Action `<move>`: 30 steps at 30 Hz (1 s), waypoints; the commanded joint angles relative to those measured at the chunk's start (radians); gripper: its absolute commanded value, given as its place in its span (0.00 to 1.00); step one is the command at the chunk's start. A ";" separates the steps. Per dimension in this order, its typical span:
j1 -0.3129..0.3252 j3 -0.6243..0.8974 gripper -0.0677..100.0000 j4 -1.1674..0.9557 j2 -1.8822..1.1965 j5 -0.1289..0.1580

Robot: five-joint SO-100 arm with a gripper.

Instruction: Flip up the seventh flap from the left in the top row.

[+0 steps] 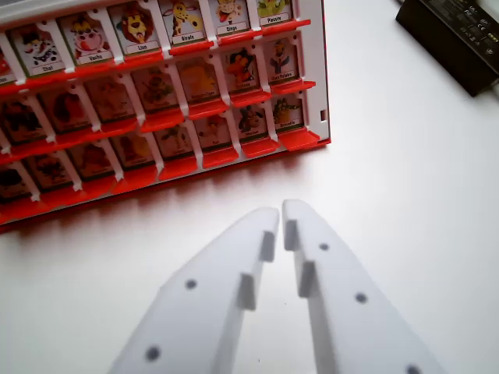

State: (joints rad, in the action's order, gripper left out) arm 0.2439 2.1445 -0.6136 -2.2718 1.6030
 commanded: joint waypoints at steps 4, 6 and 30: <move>-0.005 -0.158 0.00 0.161 0.213 0.015; -0.006 -0.190 0.00 0.190 0.281 0.017; -0.041 -0.638 0.00 0.299 0.857 0.018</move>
State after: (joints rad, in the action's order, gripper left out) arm 0.2194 1.6291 -0.3405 -1.4036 1.6199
